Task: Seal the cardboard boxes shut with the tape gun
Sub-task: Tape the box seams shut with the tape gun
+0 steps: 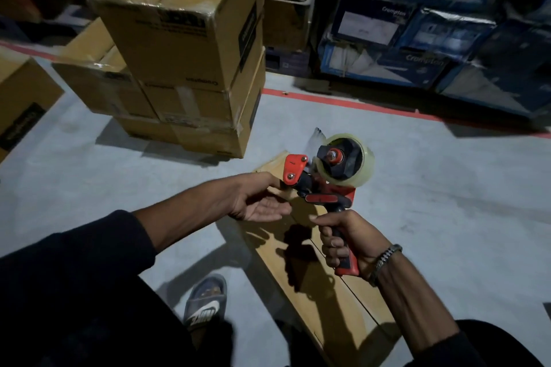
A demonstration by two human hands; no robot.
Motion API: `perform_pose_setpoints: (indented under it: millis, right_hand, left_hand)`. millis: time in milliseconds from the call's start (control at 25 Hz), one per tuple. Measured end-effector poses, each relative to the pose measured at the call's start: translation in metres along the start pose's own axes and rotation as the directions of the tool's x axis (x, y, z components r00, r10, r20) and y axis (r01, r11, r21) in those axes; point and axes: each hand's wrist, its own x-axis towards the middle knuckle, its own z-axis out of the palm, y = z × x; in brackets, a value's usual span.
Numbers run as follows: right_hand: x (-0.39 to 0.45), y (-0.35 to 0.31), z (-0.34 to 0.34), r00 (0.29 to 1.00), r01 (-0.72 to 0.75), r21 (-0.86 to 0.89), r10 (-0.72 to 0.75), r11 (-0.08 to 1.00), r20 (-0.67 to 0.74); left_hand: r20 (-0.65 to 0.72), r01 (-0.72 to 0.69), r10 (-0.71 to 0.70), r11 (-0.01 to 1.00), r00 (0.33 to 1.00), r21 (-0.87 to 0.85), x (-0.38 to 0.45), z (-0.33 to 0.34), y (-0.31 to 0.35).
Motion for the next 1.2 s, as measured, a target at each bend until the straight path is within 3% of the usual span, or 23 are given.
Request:
perform_pose_setpoints:
  millis: [280,560,680,840,920,1200]
  right_hand:
    - [0.007,0.002,-0.005,0.997,-0.025,-0.057,0.021,0.998,-0.077]
    - [0.042,0.004,0.014,0.962,0.122,-0.201,-0.166,0.972,-0.219]
    - [0.044,0.014,0.009,0.954,0.099,-0.373,-0.195,0.923,-0.228]
    - [0.068,0.029,-0.009,0.921,0.064,-0.55,-0.261,0.833,-0.289]
    - [0.079,0.034,-0.013,0.903,0.017,-0.63,-0.282,0.776,-0.323]
    - [0.114,0.045,-0.017,0.898,-0.057,-0.675,-0.258,0.736,-0.357]
  left_hand:
    - [-0.062,-0.05,0.066,0.97,0.996,0.239,0.034,-0.011,0.037]
    - [-0.128,-0.167,0.209,0.946,0.97,0.277,0.06,-0.063,0.081]
    - [-0.109,-0.227,0.256,0.948,0.961,0.223,0.062,-0.113,0.091]
    - [-0.153,-0.321,0.394,0.876,0.906,0.359,0.084,-0.142,0.093]
    - [-0.102,-0.379,0.461,0.819,0.881,0.43,0.099,-0.138,0.09]
    - [-0.195,-0.347,0.491,0.797,0.849,0.494,0.141,-0.135,0.074]
